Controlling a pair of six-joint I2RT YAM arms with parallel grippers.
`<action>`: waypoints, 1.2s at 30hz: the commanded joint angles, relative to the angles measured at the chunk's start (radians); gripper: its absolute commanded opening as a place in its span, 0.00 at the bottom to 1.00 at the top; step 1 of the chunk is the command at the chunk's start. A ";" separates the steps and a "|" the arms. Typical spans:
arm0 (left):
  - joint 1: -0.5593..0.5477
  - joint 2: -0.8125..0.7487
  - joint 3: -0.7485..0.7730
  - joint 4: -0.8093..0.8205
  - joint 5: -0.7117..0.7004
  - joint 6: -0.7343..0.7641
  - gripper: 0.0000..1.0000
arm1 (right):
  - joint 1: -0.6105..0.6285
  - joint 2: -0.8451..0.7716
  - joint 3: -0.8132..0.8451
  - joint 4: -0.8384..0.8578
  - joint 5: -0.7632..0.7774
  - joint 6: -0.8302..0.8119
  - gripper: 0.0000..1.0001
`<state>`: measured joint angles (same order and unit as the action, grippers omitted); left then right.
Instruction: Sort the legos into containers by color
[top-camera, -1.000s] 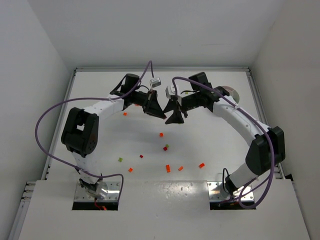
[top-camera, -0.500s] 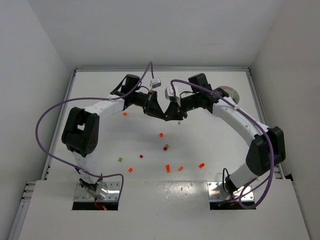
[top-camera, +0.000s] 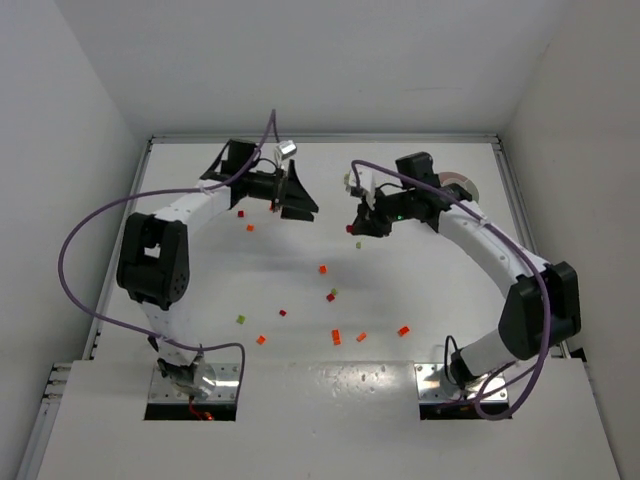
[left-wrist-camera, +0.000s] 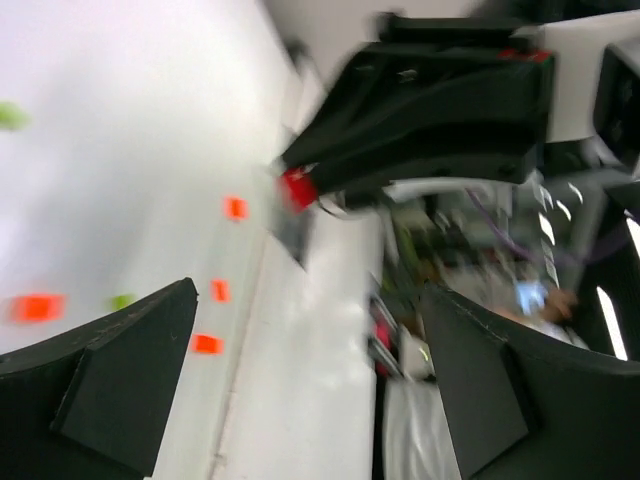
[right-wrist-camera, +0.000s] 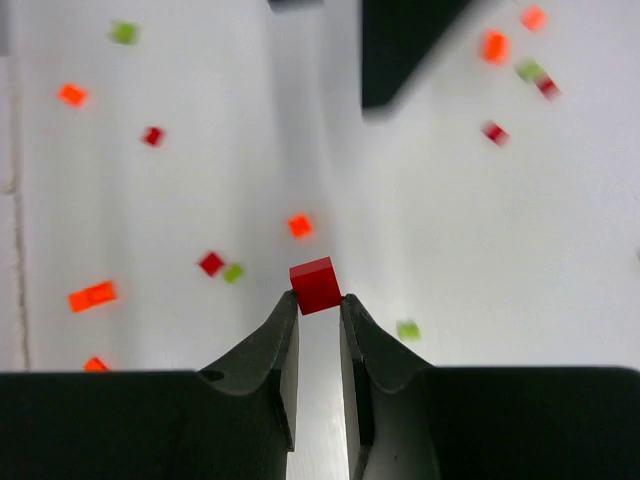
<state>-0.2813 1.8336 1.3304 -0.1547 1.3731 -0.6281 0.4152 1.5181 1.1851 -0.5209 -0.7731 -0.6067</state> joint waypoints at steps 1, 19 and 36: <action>0.091 -0.049 0.072 -0.148 -0.246 0.135 1.00 | -0.090 -0.045 0.002 0.090 0.168 0.148 0.00; 0.082 -0.079 0.190 -0.379 -1.175 0.381 1.00 | -0.392 0.384 0.606 -0.174 0.681 0.251 0.00; 0.073 -0.030 0.239 -0.419 -1.206 0.369 1.00 | -0.454 0.632 0.804 -0.292 0.799 0.292 0.00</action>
<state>-0.1989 1.8034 1.5421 -0.5671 0.1673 -0.2592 -0.0280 2.1239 1.9259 -0.7982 -0.0086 -0.3405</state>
